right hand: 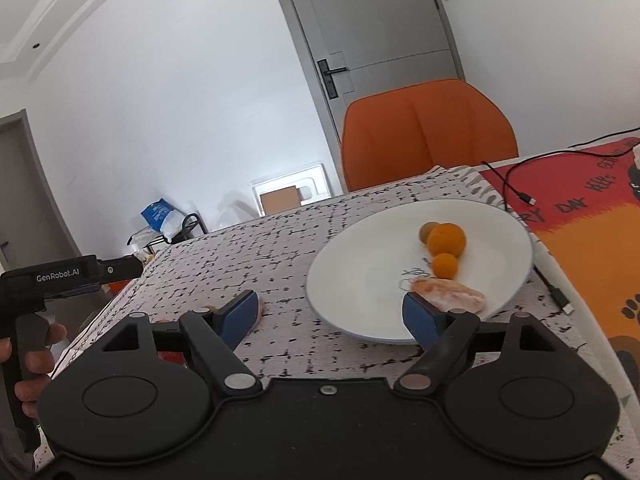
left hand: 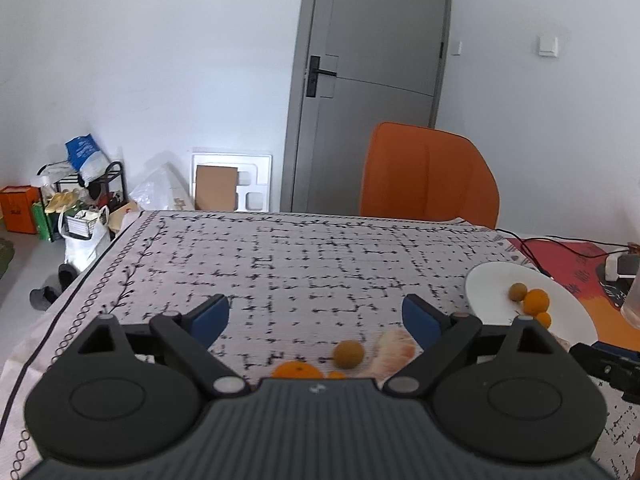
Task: Organize fruits
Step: 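Return both grippers to the pile and grasp a dark brown kiwi with the left gripper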
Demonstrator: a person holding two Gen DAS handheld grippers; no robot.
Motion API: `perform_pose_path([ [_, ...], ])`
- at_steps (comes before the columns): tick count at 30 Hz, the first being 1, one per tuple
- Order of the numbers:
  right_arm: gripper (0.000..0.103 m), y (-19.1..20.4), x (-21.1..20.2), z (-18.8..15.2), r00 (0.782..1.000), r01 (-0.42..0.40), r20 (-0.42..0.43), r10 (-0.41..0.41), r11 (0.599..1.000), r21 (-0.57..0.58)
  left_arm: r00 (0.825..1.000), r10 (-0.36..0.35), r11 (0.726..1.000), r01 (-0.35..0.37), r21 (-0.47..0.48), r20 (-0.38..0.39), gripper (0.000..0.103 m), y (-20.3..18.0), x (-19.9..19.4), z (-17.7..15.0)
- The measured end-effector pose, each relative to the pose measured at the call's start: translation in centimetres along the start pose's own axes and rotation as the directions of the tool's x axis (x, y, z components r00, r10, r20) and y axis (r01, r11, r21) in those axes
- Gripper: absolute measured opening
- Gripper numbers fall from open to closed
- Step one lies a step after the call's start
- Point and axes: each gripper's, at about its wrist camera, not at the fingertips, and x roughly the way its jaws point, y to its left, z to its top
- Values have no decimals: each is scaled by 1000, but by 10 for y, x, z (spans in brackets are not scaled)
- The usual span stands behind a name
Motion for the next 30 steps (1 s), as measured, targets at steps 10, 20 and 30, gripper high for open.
perform_pose_path([
  [10,103,21,10,-1,1000,-16,-3,16,999,-33,1000,15,999,-15,-37,-19,92,27,-2,-8],
  [20,103,39,21,-3,999,-37,-37,34,997,-62,999,29,997,-32,-77,-33,92,52,-5,-18],
  [30,103,66,34,-8,995,-77,-77,69,991,-106,998,17,996,-22,-90,-55,93,72,-7,-29],
])
